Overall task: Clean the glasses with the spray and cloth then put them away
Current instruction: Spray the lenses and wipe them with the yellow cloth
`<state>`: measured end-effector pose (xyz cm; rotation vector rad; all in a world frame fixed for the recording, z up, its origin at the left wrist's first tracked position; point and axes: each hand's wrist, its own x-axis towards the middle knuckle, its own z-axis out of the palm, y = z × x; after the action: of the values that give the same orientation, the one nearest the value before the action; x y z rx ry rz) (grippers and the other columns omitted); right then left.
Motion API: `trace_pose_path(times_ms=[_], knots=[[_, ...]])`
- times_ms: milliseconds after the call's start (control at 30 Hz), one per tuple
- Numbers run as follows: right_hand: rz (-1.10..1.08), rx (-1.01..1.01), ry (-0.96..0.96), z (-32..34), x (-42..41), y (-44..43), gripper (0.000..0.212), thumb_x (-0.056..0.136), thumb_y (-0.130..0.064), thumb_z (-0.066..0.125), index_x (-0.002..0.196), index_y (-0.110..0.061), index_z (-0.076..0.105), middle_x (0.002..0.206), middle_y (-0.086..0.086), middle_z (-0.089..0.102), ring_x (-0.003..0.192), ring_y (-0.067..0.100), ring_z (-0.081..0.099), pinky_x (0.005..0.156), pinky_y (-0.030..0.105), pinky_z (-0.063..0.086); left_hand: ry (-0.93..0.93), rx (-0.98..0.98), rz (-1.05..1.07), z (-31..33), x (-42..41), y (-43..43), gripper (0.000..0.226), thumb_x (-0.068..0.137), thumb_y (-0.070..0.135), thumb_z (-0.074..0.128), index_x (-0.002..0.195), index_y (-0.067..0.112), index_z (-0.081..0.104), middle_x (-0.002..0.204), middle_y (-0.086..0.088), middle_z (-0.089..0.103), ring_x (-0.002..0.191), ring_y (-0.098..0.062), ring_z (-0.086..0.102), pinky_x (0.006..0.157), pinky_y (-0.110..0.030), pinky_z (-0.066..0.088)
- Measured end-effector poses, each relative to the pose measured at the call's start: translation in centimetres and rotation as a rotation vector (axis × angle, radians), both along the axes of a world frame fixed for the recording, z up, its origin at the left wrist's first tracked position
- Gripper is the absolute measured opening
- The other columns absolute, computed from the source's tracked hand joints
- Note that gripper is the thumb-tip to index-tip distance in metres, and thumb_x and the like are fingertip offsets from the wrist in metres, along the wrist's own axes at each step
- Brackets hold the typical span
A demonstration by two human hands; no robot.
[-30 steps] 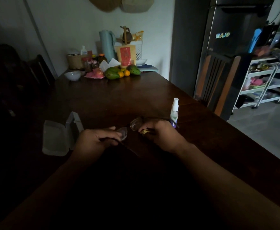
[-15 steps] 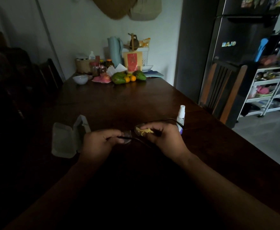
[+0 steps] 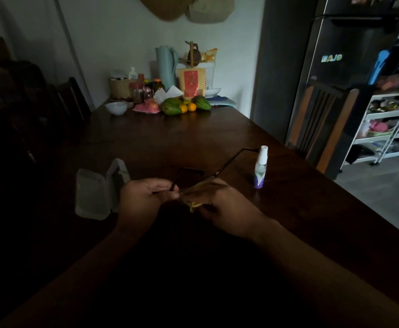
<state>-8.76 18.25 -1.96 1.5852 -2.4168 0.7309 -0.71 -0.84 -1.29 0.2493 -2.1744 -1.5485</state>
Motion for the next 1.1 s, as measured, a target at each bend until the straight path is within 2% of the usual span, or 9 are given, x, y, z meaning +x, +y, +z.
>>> trace_pose_path(times_ms=[200, 333, 467, 567, 667, 767, 900, 1000, 1100], knots=[[-0.202, 0.121, 0.119, 0.3, 0.5, 0.5, 0.043, 0.090, -0.037, 0.054, 0.131, -0.051, 0.052, 0.139, -0.027, 0.052, 0.129, 0.006, 0.034, 0.097, 0.046, 0.039, 0.010, 0.026, -0.008, -0.3, -0.2, 0.1, 0.023, 0.071, 0.000, 0.078, 0.072, 0.023, 0.075, 0.075, 0.009, 0.076, 0.073, -0.003, 0.070, 0.068, -0.011, 0.051], [-0.068, 0.071, 0.025, -0.4, 0.4, -0.2, 0.049, 0.092, -0.026, 0.057, 0.138, -0.043, 0.050, 0.144, -0.024, 0.049, 0.134, 0.007, 0.038, 0.102, 0.047, 0.042, 0.011, 0.066, -0.041, -0.3, -0.2, -0.1, 0.019, 0.072, -0.001, 0.076, 0.075, 0.017, 0.076, 0.077, 0.001, 0.077, 0.074, -0.008, 0.071, 0.072, -0.018, 0.053], [0.049, 0.016, -0.050, -0.6, -0.1, 0.2, 0.048, 0.090, -0.013, 0.063, 0.133, -0.035, 0.060, 0.139, -0.017, 0.057, 0.132, 0.012, 0.045, 0.107, 0.042, 0.041, 0.003, 0.099, -0.047, -0.4, -0.3, -0.3, 0.020, 0.073, -0.003, 0.075, 0.074, 0.017, 0.075, 0.073, 0.005, 0.076, 0.069, -0.004, 0.070, 0.063, -0.012, 0.050], [-0.066, 0.031, -0.027, -0.1, -0.3, 1.0, 0.050, 0.087, -0.018, 0.063, 0.127, -0.047, 0.059, 0.133, -0.022, 0.059, 0.129, 0.006, 0.044, 0.102, 0.047, 0.042, 0.008, 0.073, -0.040, -0.5, -0.4, -0.4, 0.022, 0.072, 0.000, 0.076, 0.073, 0.022, 0.075, 0.075, 0.006, 0.076, 0.072, -0.006, 0.070, 0.066, -0.014, 0.050], [-0.161, 0.091, 0.033, 0.3, 0.0, 1.3, 0.058, 0.086, -0.026, 0.060, 0.134, -0.056, 0.046, 0.140, -0.029, 0.049, 0.130, 0.001, 0.034, 0.099, 0.047, 0.039, 0.039, 0.030, -0.059, -0.6, -0.4, -0.6, 0.027, 0.074, 0.003, 0.076, 0.070, 0.030, 0.076, 0.080, 0.006, 0.077, 0.079, -0.006, 0.071, 0.075, -0.021, 0.050], [-0.080, 0.109, -0.008, 0.0, 0.4, 0.5, 0.061, 0.088, -0.025, 0.059, 0.141, -0.049, 0.043, 0.147, -0.029, 0.043, 0.136, 0.003, 0.032, 0.106, 0.046, 0.037, 0.043, 0.014, -0.084, -0.6, -0.3, -0.6, 0.030, 0.075, 0.003, 0.074, 0.071, 0.032, 0.077, 0.080, 0.007, 0.077, 0.078, -0.005, 0.070, 0.076, -0.022, 0.049], [0.058, 0.051, -0.071, -0.3, 0.2, 0.5, 0.054, 0.087, -0.019, 0.064, 0.138, -0.036, 0.055, 0.144, -0.021, 0.051, 0.133, 0.008, 0.041, 0.110, 0.036, 0.036, 0.038, 0.040, -0.095, -0.5, -0.2, -0.7, 0.029, 0.074, 0.000, 0.074, 0.068, 0.029, 0.077, 0.078, 0.005, 0.077, 0.075, -0.006, 0.070, 0.071, -0.018, 0.050], [0.004, 0.024, -0.062, 0.0, -0.3, 1.1, 0.051, 0.083, -0.020, 0.060, 0.129, -0.044, 0.059, 0.135, -0.023, 0.058, 0.126, 0.007, 0.048, 0.104, 0.043, 0.042, 0.031, 0.046, -0.091, -0.4, -0.2, -0.6, 0.027, 0.074, -0.002, 0.074, 0.070, 0.025, 0.076, 0.078, 0.005, 0.077, 0.075, -0.005, 0.070, 0.070, -0.015, 0.050], [-0.096, 0.077, -0.008, 0.4, -0.2, 1.6, 0.056, 0.084, -0.028, 0.057, 0.132, -0.055, 0.044, 0.136, -0.029, 0.053, 0.123, 0.006, 0.043, 0.099, 0.048, 0.043, 0.044, 0.028, -0.091, -0.4, -0.3, -0.5, 0.023, 0.073, -0.002, 0.074, 0.074, 0.020, 0.075, 0.077, 0.005, 0.076, 0.077, -0.007, 0.070, 0.074, -0.017, 0.050]])
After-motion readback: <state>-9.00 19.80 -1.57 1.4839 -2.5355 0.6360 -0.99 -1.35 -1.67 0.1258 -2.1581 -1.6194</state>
